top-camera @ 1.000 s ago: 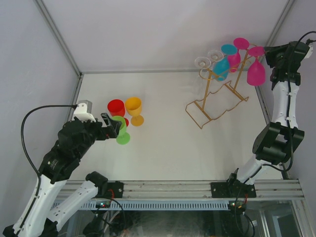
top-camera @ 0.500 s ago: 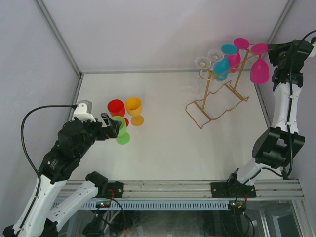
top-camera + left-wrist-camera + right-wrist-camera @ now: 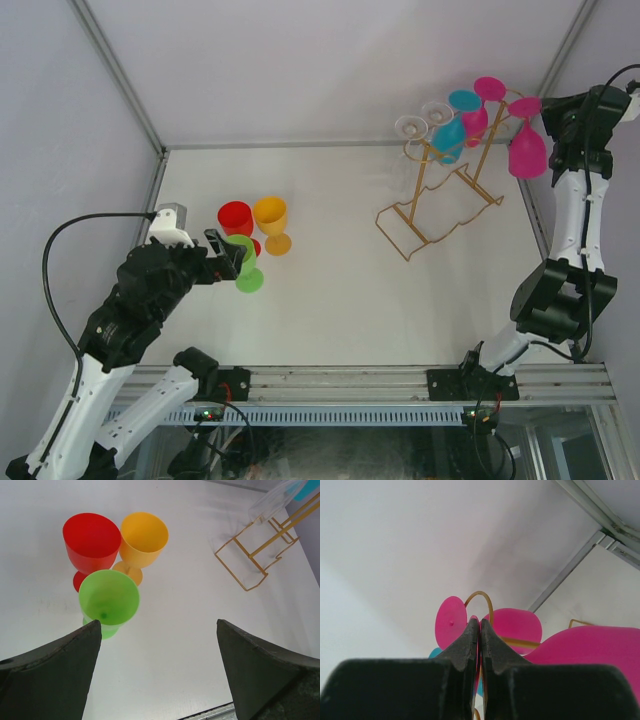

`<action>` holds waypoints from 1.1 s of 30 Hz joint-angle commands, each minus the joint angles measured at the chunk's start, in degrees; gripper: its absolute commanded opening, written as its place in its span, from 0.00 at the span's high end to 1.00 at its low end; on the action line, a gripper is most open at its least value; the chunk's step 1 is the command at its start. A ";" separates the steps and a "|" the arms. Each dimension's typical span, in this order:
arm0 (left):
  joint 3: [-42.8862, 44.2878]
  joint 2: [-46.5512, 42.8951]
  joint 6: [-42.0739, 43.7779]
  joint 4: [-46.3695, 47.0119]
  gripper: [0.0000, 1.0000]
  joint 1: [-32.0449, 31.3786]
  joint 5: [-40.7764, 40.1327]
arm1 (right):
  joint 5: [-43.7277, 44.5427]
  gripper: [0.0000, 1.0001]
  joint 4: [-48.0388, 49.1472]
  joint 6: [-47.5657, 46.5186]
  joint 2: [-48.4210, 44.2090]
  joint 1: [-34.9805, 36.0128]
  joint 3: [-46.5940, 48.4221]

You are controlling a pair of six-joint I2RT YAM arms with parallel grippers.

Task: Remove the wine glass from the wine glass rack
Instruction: Pick up the wine glass from the wine rack.

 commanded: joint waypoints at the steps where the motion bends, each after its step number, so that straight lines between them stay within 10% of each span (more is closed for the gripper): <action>1: 0.21 -0.04 -0.04 1.56 0.00 0.43 0.56 | 1.94 1.00 1.95 -1.96 -4.27 -0.10 -0.65; 33: 0.45 -0.27 -0.21 1.57 0.00 0.42 1.36 | -2.71 1.00 4.26 0.11 -7.62 -2.91 -4.24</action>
